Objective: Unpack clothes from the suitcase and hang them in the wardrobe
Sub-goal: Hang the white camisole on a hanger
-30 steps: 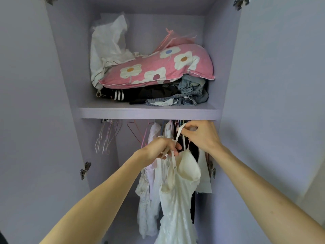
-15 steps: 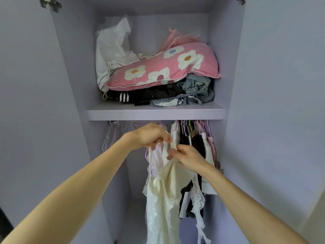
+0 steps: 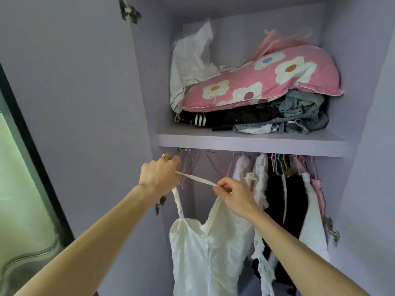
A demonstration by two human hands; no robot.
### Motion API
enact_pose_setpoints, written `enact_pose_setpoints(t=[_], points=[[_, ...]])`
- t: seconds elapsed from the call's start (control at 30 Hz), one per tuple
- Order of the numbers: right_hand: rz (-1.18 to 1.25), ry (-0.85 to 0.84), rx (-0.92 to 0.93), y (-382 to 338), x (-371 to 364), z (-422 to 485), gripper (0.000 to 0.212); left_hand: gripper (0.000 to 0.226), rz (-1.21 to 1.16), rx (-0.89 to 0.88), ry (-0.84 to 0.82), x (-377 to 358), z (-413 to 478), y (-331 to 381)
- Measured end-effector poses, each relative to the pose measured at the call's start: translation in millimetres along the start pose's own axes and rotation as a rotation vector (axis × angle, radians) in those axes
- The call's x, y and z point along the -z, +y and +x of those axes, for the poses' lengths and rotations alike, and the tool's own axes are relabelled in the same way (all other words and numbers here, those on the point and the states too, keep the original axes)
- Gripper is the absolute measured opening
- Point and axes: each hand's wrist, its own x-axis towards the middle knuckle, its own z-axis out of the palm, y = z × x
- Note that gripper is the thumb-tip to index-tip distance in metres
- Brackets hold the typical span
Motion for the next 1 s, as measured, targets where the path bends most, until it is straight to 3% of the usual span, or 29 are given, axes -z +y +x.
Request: enact_pose_setpoints(t=[0.17,0.4,0.73,0.9,1.0], points=[[0.030,0.062,-0.114,5.5,-39.8,35.7,0.013,0.046,0.183,0.017,0.032,-0.6,35.9,-71.3],[-0.097,-0.058,-0.233,10.5,-97.5,84.9,0.012,0.050,0.591,-0.001,-0.064,-23.1,72.1,-132.5],[-0.197,-0.250,-0.255,22.8,-174.3,168.7,0.035,0.068,0.761,-0.114,0.046,-107.6,91.0,-165.5],[-0.210,-0.231,-0.277,55.1,-209.6,215.4,0.039,0.069,0.816,-0.113,0.156,-137.0,106.8,-176.0],[-0.188,-0.189,-0.305,74.5,-235.8,233.8,0.053,0.070,0.862,-0.109,0.197,-148.0,111.0,-180.4]])
